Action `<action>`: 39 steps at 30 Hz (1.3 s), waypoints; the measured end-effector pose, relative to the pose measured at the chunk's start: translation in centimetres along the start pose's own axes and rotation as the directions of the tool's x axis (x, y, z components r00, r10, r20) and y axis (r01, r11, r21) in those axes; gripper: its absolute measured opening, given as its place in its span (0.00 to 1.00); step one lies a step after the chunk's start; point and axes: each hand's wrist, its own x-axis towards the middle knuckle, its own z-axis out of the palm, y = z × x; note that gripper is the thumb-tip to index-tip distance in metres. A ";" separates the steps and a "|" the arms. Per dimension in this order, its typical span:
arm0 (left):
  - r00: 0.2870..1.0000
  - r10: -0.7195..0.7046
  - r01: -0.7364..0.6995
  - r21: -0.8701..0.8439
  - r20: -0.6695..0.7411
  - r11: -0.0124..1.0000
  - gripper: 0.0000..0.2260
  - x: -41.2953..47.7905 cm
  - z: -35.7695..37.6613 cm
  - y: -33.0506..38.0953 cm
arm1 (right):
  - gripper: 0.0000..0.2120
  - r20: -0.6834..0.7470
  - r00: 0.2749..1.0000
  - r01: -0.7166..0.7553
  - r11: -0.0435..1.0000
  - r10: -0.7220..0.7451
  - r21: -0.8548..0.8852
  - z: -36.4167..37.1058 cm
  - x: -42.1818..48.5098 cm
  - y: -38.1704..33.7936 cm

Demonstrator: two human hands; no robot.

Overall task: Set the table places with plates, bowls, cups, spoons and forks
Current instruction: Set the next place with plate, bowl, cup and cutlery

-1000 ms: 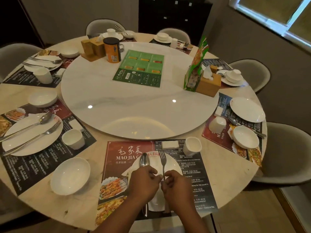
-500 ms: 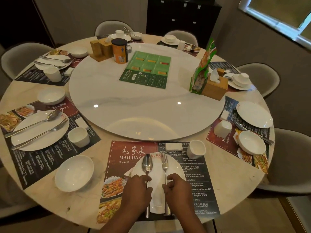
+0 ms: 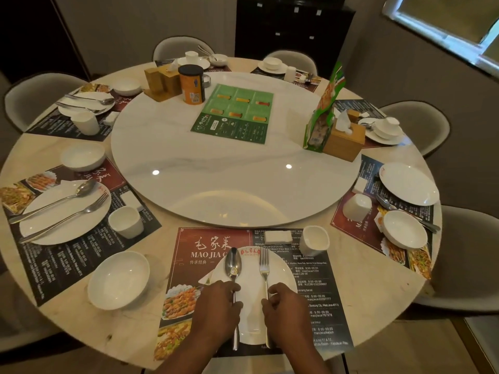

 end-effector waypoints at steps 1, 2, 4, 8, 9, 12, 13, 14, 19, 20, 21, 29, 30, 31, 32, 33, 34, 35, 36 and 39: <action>1.000 -0.003 0.003 -0.003 -0.001 1.000 0.15 0.0 0.0 0.0 | 0.11 -0.001 1.000 -0.002 1.000 0.002 0.003 0.0 0.0 0.0; 1.000 -0.005 0.005 -0.004 -0.001 1.000 0.15 0.0 0.0 0.1 | 0.11 -0.001 1.000 -0.003 1.000 0.003 0.004 0.0 0.0 0.0; 1.000 -0.005 0.005 0.003 0.002 1.000 0.15 -0.1 0.0 0.2 | 0.11 -0.001 1.000 0.005 1.000 -0.005 0.005 0.0 0.0 0.0; 1.000 -0.011 0.011 0.016 0.012 1.000 0.15 -0.1 -0.1 0.2 | 0.11 -0.010 1.000 0.014 1.000 -0.014 0.021 0.0 0.0 0.1; 1.000 -0.009 0.009 0.019 0.014 1.000 0.15 -0.2 -0.1 0.2 | 0.11 -0.011 1.000 0.017 1.000 -0.017 0.022 0.0 0.0 0.1; 1.000 -0.002 0.001 0.025 0.021 1.000 0.15 -0.2 -0.2 0.2 | 0.10 -0.019 1.000 0.024 0.999 -0.023 0.024 0.1 -0.1 0.2; 1.000 0.001 -0.002 0.023 0.022 1.000 0.14 -0.2 -0.2 0.2 | 0.10 -0.023 0.999 0.024 0.999 -0.023 0.028 0.1 -0.1 0.2; 1.000 0.000 -0.001 0.024 0.024 1.000 0.14 -0.2 -0.2 0.2 | 0.10 -0.027 0.999 0.023 0.999 -0.022 0.033 0.2 -0.1 0.2; 1.000 -0.003 0.002 0.012 0.022 1.000 0.14 -0.1 -0.2 0.1 | 0.11 -0.026 1.000 0.015 0.999 -0.014 0.037 0.3 -0.1 0.3; 1.000 -0.003 0.002 0.008 0.025 1.000 0.14 -0.1 -0.1 0.1 | 0.11 -0.026 1.000 0.013 0.999 -0.012 0.033 0.3 -0.1 0.3; 1.000 0.001 -0.001 0.004 0.026 1.000 0.14 0.0 0.0 0.0 | 0.10 -0.028 1.000 0.014 1.000 -0.013 0.028 0.3 -0.1 0.3; 0.999 0.011 -0.011 0.005 0.031 1.000 0.15 0.0 0.1 -0.3 | 0.09 -0.001 1.000 0.006 1.000 -0.006 0.029 0.3 0.0 0.6; 1.000 0.016 -0.016 -0.002 0.026 1.000 0.15 0.0 0.1 -0.5 | 0.11 -0.016 1.000 0.014 1.000 -0.014 0.017 0.3 -0.1 0.6; 1.000 0.018 -0.017 -0.010 0.019 1.000 0.15 -0.1 -0.1 -0.5 | 0.13 -0.041 0.999 0.029 0.999 -0.030 -0.015 0.4 -0.1 0.5; 1.000 0.016 -0.016 -0.020 0.003 1.000 0.14 -0.2 -0.3 -0.6 | 0.14 -0.072 0.996 0.052 0.997 -0.056 -0.055 0.4 -0.1 0.3; 1.000 0.007 -0.007 -0.033 -0.016 0.999 0.13 -0.3 -0.7 -0.6 | 0.14 -0.109 0.989 0.086 0.993 -0.095 -0.082 0.3 -0.1 0.0; 0.999 -0.005 0.002 -0.054 -0.046 0.999 0.12 -0.4 -1.2 -0.7 | 0.14 -0.140 0.980 0.127 0.988 -0.139 -0.092 0.2 0.0 -0.6; 0.997 -0.022 0.016 -0.080 -0.075 0.997 0.11 -0.5 -1.8 -0.9 | 0.13 -0.156 0.970 0.174 0.981 -0.186 -0.084 0.2 0.0 -1.4; 0.993 -0.039 0.027 -0.112 -0.108 0.993 0.10 -0.6 -2.6 -1.2 | 0.13 -0.155 0.960 0.224 0.973 -0.231 -0.065 0.2 -0.1 -2.5; 0.978 -0.060 0.032 -0.137 -0.201 0.990 0.07 -0.7 -6.2 -2.7 | 0.14 -0.087 0.925 0.371 0.928 -0.370 -0.003 1.8 -0.3 -6.6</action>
